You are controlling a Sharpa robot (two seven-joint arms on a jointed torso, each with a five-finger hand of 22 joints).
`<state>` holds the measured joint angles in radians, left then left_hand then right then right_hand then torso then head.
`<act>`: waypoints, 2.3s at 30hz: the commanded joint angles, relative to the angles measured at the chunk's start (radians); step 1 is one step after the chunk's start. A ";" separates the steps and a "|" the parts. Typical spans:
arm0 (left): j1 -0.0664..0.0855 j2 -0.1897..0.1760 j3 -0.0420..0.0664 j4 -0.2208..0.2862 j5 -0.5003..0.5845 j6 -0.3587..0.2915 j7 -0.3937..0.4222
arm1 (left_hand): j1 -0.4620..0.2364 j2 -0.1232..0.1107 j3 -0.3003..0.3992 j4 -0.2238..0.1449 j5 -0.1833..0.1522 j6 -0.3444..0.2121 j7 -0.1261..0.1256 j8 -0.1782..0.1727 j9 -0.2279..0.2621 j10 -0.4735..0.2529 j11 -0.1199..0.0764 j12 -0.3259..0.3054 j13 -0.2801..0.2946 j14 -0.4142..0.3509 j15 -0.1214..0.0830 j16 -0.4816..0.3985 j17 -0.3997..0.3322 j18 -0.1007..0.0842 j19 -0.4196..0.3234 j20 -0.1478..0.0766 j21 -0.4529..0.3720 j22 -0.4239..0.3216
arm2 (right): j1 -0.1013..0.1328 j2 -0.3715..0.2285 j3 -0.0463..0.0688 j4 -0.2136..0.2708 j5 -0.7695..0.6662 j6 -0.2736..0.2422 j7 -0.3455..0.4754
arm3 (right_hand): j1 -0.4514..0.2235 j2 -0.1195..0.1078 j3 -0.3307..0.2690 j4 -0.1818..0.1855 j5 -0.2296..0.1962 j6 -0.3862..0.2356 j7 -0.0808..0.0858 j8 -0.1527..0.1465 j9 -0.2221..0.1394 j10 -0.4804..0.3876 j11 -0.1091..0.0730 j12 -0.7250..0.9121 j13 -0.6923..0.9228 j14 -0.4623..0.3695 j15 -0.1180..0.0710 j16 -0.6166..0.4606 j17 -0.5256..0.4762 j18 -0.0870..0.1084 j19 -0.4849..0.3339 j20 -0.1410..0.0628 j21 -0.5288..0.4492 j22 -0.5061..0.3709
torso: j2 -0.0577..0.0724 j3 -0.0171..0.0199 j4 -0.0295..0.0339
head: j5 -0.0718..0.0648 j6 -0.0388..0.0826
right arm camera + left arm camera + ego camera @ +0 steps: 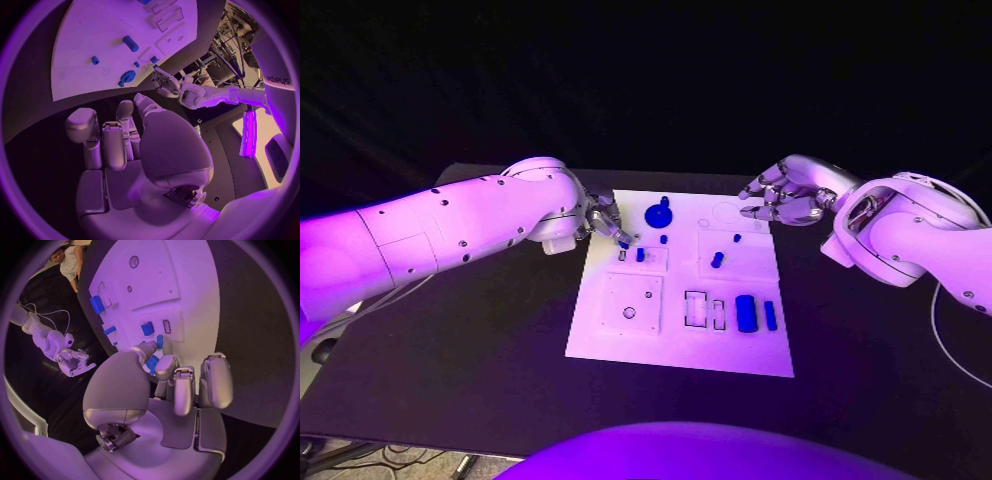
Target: Assemble the parts on the task board
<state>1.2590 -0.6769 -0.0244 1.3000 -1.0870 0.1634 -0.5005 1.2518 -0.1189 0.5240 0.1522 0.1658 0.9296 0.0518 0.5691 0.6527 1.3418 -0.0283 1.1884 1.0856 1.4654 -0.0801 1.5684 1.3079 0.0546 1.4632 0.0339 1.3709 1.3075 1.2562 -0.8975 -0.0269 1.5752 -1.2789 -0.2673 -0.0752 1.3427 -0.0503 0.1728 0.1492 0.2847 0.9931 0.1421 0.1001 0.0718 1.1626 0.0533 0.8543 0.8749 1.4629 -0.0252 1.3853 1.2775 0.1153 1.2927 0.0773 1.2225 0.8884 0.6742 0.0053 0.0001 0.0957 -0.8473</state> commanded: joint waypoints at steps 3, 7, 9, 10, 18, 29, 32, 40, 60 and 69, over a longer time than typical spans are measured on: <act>-0.003 -0.004 -0.002 0.007 -0.029 0.044 -0.007 | -0.001 0.006 0.135 -0.128 0.004 0.009 -0.003 0.006 0.001 0.006 0.003 0.004 -0.001 0.105 0.000 0.002 0.263 -0.001 0.011 -0.003 0.005 0.108 | -0.001 0.001 0.000 0.000 -0.003 0.012 0.004 | 0.009 -0.001 0.002 0.002 0.003 -0.009 0.001 0.005 -0.001 0.006 -0.002 0.004 0.001 0.048 -0.001 -0.004 -0.001 0.010 -0.006 0.001 -0.005 0.000 | 0.001 0.0016 0.0018 | -0.001 -0.002; -0.005 -0.005 -0.003 0.010 -0.031 0.069 -0.015 | -0.002 0.005 0.137 -0.128 0.004 0.009 -0.004 0.006 0.001 0.006 0.002 0.003 -0.003 0.105 0.000 0.002 0.263 -0.001 0.011 -0.003 0.005 0.108 | -0.002 0.000 0.000 0.001 -0.003 0.013 0.004 | 0.009 -0.001 0.002 0.002 0.003 -0.009 0.001 0.005 -0.001 0.006 -0.002 0.004 0.001 0.048 -0.001 -0.004 -0.001 0.010 -0.006 0.001 -0.005 0.000 | 0.001 0.0015 0.0016 | 0.000 -0.005; -0.005 -0.005 -0.004 0.010 -0.034 0.081 -0.019 | -0.002 0.005 0.137 -0.128 0.004 0.009 -0.004 0.006 0.001 0.006 0.002 0.003 -0.003 0.105 0.000 0.002 0.263 -0.001 0.011 -0.003 0.005 0.108 | -0.002 0.000 0.000 0.001 -0.003 0.013 0.004 | 0.009 -0.001 0.002 0.002 0.003 -0.009 0.001 0.005 -0.001 0.006 -0.002 0.004 0.001 0.048 -0.001 -0.004 -0.001 0.010 -0.006 0.001 -0.005 0.000 | 0.001 0.0012 0.0012 | 0.001 -0.006; -0.006 -0.004 -0.004 0.011 -0.035 0.087 -0.020 | -0.002 0.005 0.137 -0.128 0.004 0.009 -0.004 0.006 0.001 0.006 0.002 0.003 -0.003 0.105 0.000 0.002 0.263 -0.001 0.011 -0.003 0.005 0.108 | -0.002 0.000 0.000 0.001 -0.003 0.013 0.004 | 0.009 -0.001 0.002 0.002 0.003 -0.009 0.001 0.005 -0.001 0.006 -0.002 0.004 0.001 0.048 -0.001 -0.004 -0.001 0.010 -0.006 0.001 -0.005 0.000 | 0.000 0.0015 0.0008 | 0.002 -0.007; -0.012 -0.002 -0.007 0.007 -0.039 0.113 -0.026 | -0.003 0.004 0.139 -0.129 0.004 0.010 -0.004 0.006 0.001 0.006 0.002 0.003 -0.003 0.105 0.000 0.002 0.263 -0.001 0.010 -0.003 0.004 0.107 | -0.002 -0.001 0.000 0.002 -0.003 0.013 0.004 | 0.009 -0.001 0.002 0.002 0.003 -0.009 0.001 0.005 -0.001 0.006 -0.002 0.004 0.001 0.048 -0.001 -0.004 -0.001 0.010 -0.006 0.001 -0.005 0.000 | 0.001 0.0008 0.0007 | 0.001 -0.008; -0.018 -0.002 -0.007 0.007 -0.040 0.132 -0.027 | -0.004 0.003 0.141 -0.130 0.004 0.010 -0.004 0.006 0.002 0.006 0.002 0.002 -0.003 0.105 0.000 0.002 0.263 -0.001 0.011 -0.003 0.004 0.107 | -0.002 -0.001 0.000 0.002 -0.003 0.013 0.005 | 0.009 -0.001 0.002 0.002 0.003 -0.009 0.001 0.005 -0.001 0.006 -0.002 0.004 0.001 0.048 -0.001 -0.004 -0.001 0.010 -0.006 0.001 -0.005 0.000 | 0.001 0.0011 0.0009 | 0.001 -0.010; -0.018 -0.001 -0.007 0.008 -0.040 0.133 -0.025 | -0.004 0.003 0.141 -0.130 0.004 0.010 -0.004 0.006 0.002 0.006 0.002 0.002 -0.003 0.105 0.000 0.002 0.263 -0.001 0.011 -0.003 0.004 0.107 | -0.002 -0.001 0.000 0.002 -0.003 0.013 0.005 | 0.009 -0.001 0.002 0.002 0.003 -0.009 0.001 0.005 -0.001 0.006 -0.002 0.004 0.001 0.048 -0.001 -0.004 -0.001 0.010 -0.006 0.001 -0.005 0.000 | 0.000 0.0008 0.0011 | 0.001 -0.011; -0.018 0.006 -0.007 0.009 -0.040 0.128 -0.020 | -0.007 0.001 0.145 -0.132 0.004 0.012 -0.004 0.007 0.002 0.009 0.002 0.005 0.001 0.105 -0.001 0.002 0.263 -0.001 0.010 -0.003 0.003 0.107 | -0.002 -0.001 0.000 0.002 -0.003 0.013 0.005 | 0.009 -0.001 0.002 0.002 0.003 -0.009 0.001 0.005 -0.001 0.006 -0.002 0.004 0.001 0.048 -0.001 -0.004 -0.001 0.010 -0.006 0.001 -0.005 0.000 | 0.000 0.0015 0.0007 | 0.000 -0.010; -0.018 0.032 -0.007 -0.009 -0.018 0.165 -0.063 | -0.180 -0.007 0.073 -0.042 -0.002 0.065 -0.030 0.018 0.004 0.037 -0.016 0.036 0.036 0.105 -0.014 0.002 0.263 -0.003 0.015 -0.014 0.007 0.116 | -0.002 -0.004 0.000 0.005 -0.003 0.014 0.003 | 0.010 -0.003 0.004 0.005 0.008 -0.008 0.001 0.006 -0.001 0.008 -0.002 0.006 0.002 0.049 -0.001 -0.004 0.000 0.010 -0.006 0.001 -0.006 -0.001 | 0.000 0.0017 0.0002 | -0.005 -0.014; -0.018 0.039 -0.006 -0.019 -0.017 0.155 -0.074 | -0.207 -0.004 0.049 -0.023 -0.002 0.073 -0.031 0.014 0.000 0.040 -0.017 0.039 0.042 0.105 -0.015 0.002 0.263 -0.004 0.017 -0.016 0.008 0.118 | -0.002 -0.004 0.000 0.006 -0.002 0.014 0.004 | 0.010 -0.003 0.005 0.006 0.008 -0.008 0.001 0.006 -0.001 0.007 -0.001 0.005 0.001 0.049 -0.001 -0.005 0.000 0.010 -0.007 0.001 -0.007 -0.002 | 0.001 0.0010 0.0015 | -0.007 -0.014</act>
<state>1.2441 -0.6408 -0.0289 1.2817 -1.1150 0.2950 -0.5640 1.0497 -0.1227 0.5762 0.1300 0.1662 0.9959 0.0178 0.5861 0.6535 1.3727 -0.0451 1.2239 1.1260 1.4657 -0.0876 1.5684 1.3073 0.0546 1.4669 0.0233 1.3748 1.3073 1.2551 -0.9013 -0.0269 1.5792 -1.2786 -0.2637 -0.0752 1.3427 -0.0503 0.1755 0.1518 0.2903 0.9931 0.1421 0.1002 0.0718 1.1626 0.0533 0.8542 0.8763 1.4629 -0.0252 1.3853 1.2775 0.1152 1.2927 0.0773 1.2226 0.8874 0.6747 0.0066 0.0008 0.0895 -0.8615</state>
